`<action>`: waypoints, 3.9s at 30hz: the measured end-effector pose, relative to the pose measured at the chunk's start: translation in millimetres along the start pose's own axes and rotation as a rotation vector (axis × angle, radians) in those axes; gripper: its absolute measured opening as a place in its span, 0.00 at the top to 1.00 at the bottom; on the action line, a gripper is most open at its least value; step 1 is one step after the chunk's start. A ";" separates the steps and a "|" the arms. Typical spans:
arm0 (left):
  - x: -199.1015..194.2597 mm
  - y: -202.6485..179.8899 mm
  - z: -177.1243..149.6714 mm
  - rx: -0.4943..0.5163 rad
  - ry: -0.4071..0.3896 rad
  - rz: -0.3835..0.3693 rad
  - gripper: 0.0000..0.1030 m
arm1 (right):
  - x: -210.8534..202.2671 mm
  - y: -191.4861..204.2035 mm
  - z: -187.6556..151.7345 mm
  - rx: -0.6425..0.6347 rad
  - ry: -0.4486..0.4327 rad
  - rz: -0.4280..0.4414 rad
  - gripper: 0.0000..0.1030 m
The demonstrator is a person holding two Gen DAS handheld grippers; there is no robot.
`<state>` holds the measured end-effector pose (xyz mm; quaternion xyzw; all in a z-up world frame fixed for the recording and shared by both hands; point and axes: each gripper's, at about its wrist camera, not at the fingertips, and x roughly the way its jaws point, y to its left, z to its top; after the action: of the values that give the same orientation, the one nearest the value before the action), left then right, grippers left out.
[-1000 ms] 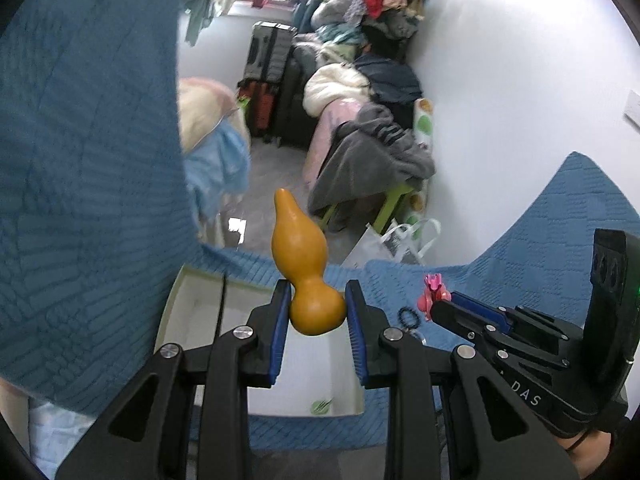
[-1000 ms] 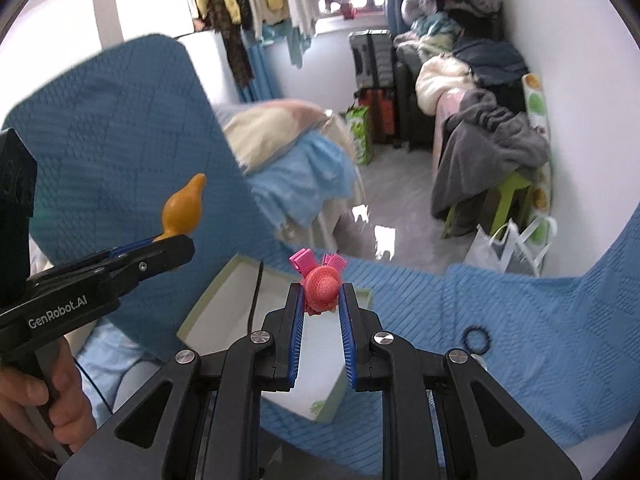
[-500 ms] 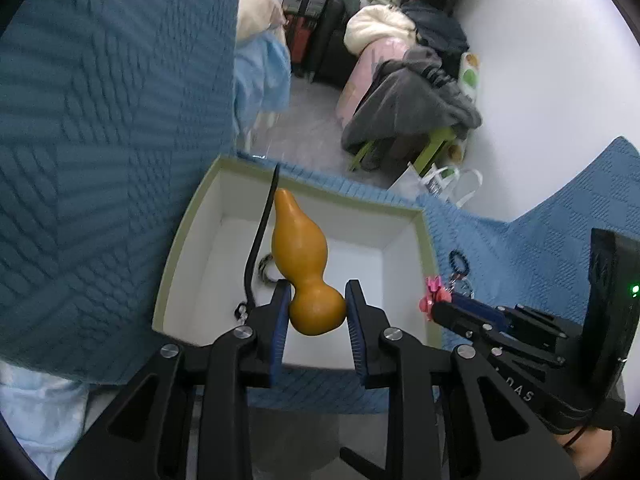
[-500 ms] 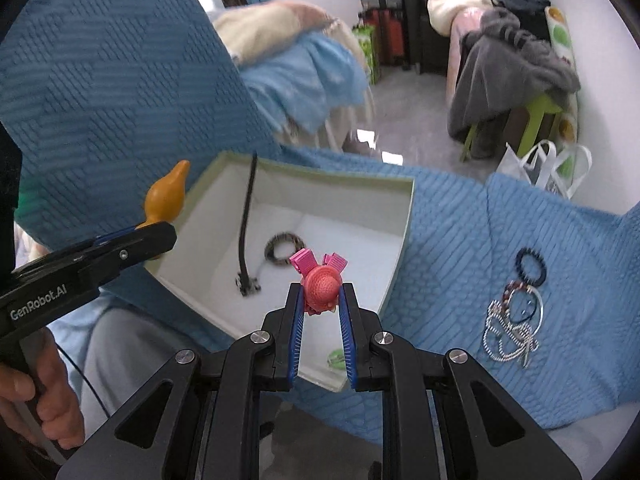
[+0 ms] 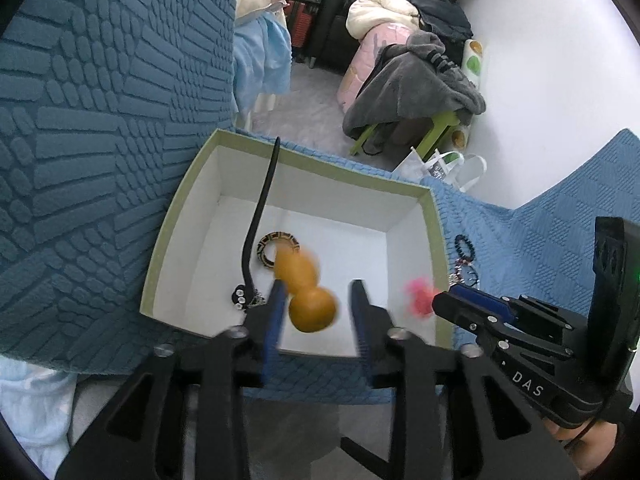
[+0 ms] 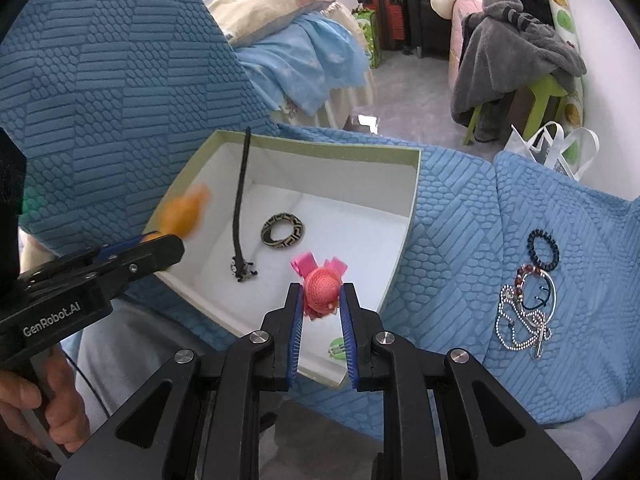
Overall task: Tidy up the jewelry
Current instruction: 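Open both grippers to drop the gourd and keychain into the box, withdraw, then grasp the silver ball chain with the right gripper while the left gripper approaches the red-bead bracelet, then grasp the red-bead bracelet with the left gripper and lift it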
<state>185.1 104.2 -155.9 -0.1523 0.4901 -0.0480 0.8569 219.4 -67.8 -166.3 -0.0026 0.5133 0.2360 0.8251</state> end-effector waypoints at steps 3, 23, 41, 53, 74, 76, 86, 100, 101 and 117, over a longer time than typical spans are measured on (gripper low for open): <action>-12.4 -3.9 1.7 -0.003 -0.038 0.004 0.38 | -15.8 1.3 4.6 -0.011 -0.040 0.005 0.71; -107.0 -74.8 21.8 0.102 -0.259 -0.018 0.37 | -151.5 -0.7 23.4 -0.091 -0.357 -0.031 0.71; -106.3 -132.0 4.3 0.164 -0.325 -0.050 0.37 | -191.5 -49.6 -20.2 -0.065 -0.478 -0.136 0.71; -56.5 -172.7 -20.6 0.199 -0.235 -0.102 0.37 | -179.7 -108.4 -65.0 0.023 -0.463 -0.188 0.71; 43.8 -187.7 -52.3 0.216 -0.076 -0.136 0.54 | -28.4 -207.4 -104.3 0.231 -0.220 -0.093 0.85; 55.2 -189.1 -52.9 0.215 -0.056 -0.134 0.57 | -14.9 -211.2 -100.2 0.229 -0.191 -0.081 0.85; 102.4 -196.9 -51.0 0.216 0.024 -0.142 0.66 | 34.3 -227.4 -90.6 0.203 -0.076 -0.086 0.87; 173.1 -211.4 -42.1 0.236 0.108 -0.113 0.66 | 20.7 -231.9 -95.2 0.190 -0.094 -0.113 0.97; 176.6 -211.8 -42.0 0.240 0.111 -0.112 0.66 | 16.5 -234.8 -95.7 0.203 -0.108 -0.105 0.97; 208.0 -251.1 -40.0 0.385 0.131 -0.124 0.70 | -5.9 -263.1 -101.9 0.318 -0.166 -0.106 0.96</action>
<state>274.9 -190.8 -269.1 -0.0123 0.5164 -0.2031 0.8318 234.3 -329.0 -272.1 0.1204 0.4736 0.1074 0.8658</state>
